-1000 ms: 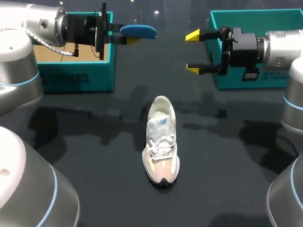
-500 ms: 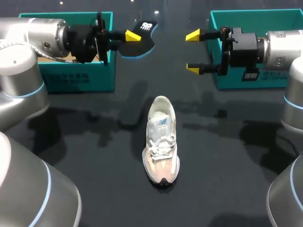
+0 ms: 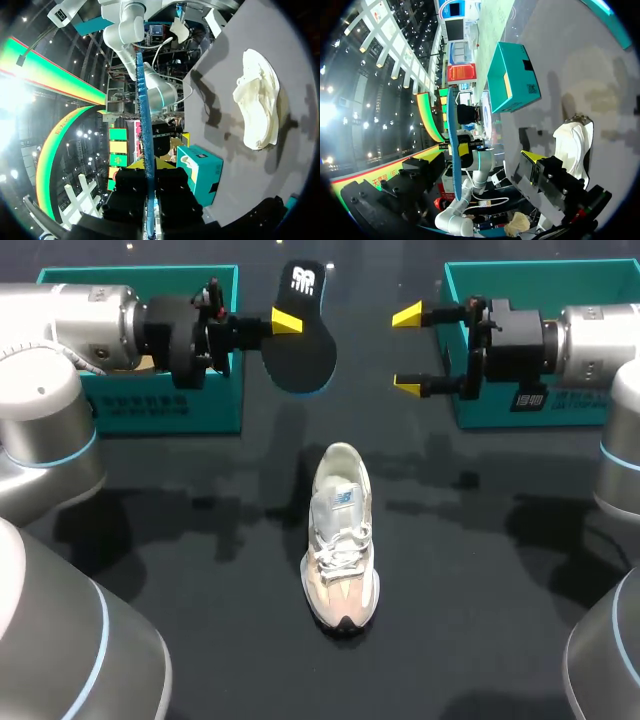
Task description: Take the shoe out of the shoebox, open the shoe tongue, remove and reinsert the insole, then place the shoe into the shoebox
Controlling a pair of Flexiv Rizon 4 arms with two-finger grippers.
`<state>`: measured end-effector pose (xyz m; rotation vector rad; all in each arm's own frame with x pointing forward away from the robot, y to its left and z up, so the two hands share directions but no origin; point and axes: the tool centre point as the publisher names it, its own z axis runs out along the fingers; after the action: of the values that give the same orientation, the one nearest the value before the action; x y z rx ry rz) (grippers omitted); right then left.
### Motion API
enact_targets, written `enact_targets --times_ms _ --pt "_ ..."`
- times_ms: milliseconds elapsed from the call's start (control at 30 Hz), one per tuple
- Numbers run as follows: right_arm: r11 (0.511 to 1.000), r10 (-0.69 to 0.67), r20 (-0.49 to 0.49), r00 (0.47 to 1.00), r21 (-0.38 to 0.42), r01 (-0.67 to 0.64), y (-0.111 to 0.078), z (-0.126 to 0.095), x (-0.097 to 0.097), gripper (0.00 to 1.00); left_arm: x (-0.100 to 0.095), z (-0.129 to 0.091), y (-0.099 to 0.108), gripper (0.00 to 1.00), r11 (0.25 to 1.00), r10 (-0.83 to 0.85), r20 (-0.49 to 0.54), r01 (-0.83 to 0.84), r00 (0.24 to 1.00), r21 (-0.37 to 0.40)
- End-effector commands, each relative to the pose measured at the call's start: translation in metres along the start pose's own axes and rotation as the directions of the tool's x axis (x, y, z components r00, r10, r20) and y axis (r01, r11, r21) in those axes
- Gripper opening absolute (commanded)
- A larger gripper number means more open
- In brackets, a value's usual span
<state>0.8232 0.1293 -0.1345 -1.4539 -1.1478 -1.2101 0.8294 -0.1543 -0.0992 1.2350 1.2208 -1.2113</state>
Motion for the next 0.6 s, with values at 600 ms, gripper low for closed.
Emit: enact_targets --times_ms 600 --pt "0.981 -0.154 -0.049 0.987 0.116 0.158 -0.031 0.047 0.003 1.00 0.036 0.020 0.012 0.00 0.993 0.113 -0.031 -0.114 0.993 -0.030"
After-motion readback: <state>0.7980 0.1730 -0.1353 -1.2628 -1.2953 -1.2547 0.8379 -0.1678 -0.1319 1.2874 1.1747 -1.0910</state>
